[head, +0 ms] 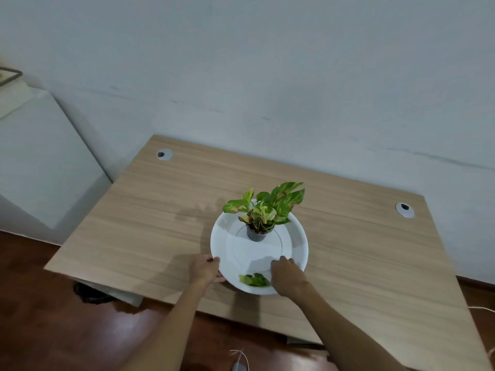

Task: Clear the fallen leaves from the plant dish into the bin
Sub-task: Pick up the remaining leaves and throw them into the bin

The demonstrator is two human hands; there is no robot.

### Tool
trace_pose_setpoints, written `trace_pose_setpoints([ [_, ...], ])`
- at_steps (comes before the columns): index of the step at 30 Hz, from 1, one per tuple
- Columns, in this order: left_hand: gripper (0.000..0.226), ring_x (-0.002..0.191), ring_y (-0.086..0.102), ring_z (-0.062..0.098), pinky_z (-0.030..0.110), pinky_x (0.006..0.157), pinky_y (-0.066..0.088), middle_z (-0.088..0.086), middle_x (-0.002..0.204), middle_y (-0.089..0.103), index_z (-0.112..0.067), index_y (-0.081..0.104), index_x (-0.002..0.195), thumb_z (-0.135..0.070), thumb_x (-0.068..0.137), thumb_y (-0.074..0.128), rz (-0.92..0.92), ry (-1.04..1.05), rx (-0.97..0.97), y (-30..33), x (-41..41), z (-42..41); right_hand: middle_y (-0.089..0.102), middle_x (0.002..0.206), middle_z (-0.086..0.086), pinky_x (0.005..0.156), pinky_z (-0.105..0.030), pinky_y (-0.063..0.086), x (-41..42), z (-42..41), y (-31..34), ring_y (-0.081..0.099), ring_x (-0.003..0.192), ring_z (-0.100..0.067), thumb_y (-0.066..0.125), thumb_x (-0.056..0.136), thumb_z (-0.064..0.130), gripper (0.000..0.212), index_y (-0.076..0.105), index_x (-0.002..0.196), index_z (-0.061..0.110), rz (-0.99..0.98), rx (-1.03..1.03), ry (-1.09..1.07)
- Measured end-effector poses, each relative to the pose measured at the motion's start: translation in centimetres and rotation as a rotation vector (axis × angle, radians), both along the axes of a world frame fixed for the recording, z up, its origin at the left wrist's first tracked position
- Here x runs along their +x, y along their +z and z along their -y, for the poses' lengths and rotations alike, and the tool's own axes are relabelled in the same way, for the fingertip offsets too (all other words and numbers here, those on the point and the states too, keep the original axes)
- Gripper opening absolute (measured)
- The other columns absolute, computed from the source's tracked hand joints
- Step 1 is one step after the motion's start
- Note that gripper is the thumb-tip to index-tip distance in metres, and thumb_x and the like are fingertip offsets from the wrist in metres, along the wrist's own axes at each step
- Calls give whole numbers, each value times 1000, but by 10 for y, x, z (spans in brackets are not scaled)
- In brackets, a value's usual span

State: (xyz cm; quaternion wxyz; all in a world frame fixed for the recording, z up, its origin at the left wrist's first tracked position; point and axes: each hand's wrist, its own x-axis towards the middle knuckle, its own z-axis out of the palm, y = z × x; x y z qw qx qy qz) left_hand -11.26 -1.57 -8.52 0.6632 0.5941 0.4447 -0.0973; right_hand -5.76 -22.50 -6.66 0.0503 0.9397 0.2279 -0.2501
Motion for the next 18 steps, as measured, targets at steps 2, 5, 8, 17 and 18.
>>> trace_pose_setpoints([
  [2,38,72,65,29,47,76,58,11,77,62,7,49,131,-6,95,52,-7,11,7,2,2,2,50,124,-14,95,-42,39,-6,-9,-5,44,114,-34,39,96,12,25,59,106,2,-33,-19,-11],
  [5,37,75,65,32,48,77,58,15,82,64,6,50,130,-6,95,53,-12,16,5,5,3,3,48,125,-17,94,-44,41,-20,-32,-10,45,114,-39,37,96,11,17,52,97,4,-110,63,-122],
  [8,36,78,66,34,47,76,58,19,94,65,6,52,128,-6,94,54,-16,18,2,6,2,2,54,126,-16,95,-38,47,-27,-49,-13,53,113,-34,41,91,13,35,60,120,7,-227,306,-294],
  [17,38,79,67,33,47,77,59,19,94,64,5,50,130,-7,95,53,5,-7,-30,12,-1,0,56,132,-8,98,-32,44,7,-11,-4,52,123,-23,45,89,4,47,55,132,21,-280,422,-152],
  [18,37,76,67,32,47,78,58,19,95,64,5,50,130,-7,95,53,8,-11,-33,12,-1,0,51,139,-6,105,-33,41,9,-7,-5,48,128,-23,47,90,6,53,48,140,23,-285,363,-51],
])
